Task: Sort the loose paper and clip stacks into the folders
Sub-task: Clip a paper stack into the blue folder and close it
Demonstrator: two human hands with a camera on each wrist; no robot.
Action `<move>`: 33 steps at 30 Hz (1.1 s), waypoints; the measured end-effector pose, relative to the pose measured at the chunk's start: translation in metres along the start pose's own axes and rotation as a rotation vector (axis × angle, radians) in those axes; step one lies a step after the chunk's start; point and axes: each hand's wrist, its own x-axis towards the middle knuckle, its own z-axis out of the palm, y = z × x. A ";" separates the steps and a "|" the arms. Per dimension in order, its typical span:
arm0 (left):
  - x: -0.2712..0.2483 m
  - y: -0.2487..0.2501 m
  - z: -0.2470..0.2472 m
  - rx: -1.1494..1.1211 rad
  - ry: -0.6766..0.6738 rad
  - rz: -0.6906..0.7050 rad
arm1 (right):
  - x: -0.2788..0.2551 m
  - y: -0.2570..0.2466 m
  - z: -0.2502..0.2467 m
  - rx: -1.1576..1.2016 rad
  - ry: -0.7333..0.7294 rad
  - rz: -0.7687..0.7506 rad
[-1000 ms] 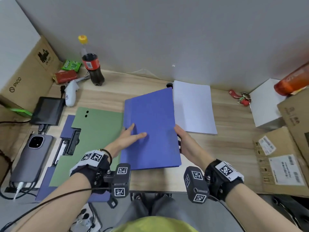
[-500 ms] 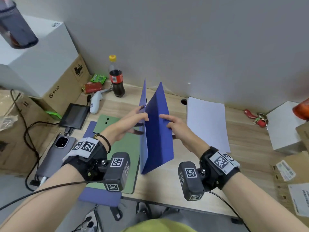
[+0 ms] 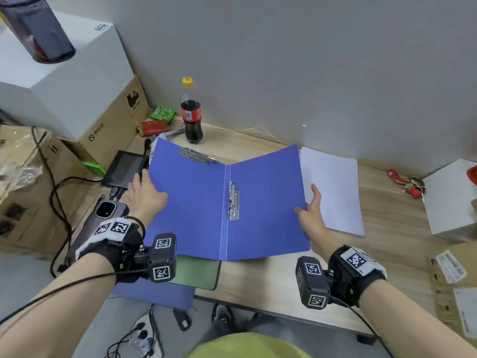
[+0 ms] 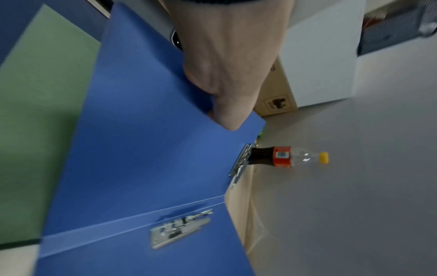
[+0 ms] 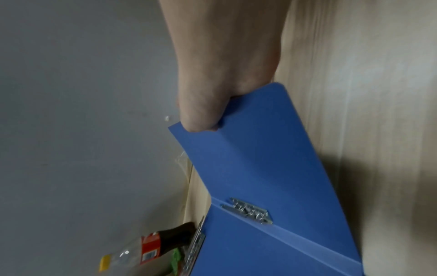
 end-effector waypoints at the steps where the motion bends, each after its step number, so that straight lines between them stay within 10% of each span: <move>1: -0.004 -0.001 0.007 0.131 0.040 0.030 | 0.000 0.005 -0.005 -0.018 0.032 0.027; 10: -0.011 -0.009 0.050 0.281 -0.083 0.118 | 0.009 0.042 -0.040 -0.103 0.145 0.172; 17: -0.020 -0.012 0.089 0.288 -0.543 0.201 | 0.016 0.073 -0.049 -0.187 0.154 0.249; 33: -0.045 0.054 0.104 0.058 -0.588 0.128 | 0.023 0.090 -0.065 -0.142 0.081 0.291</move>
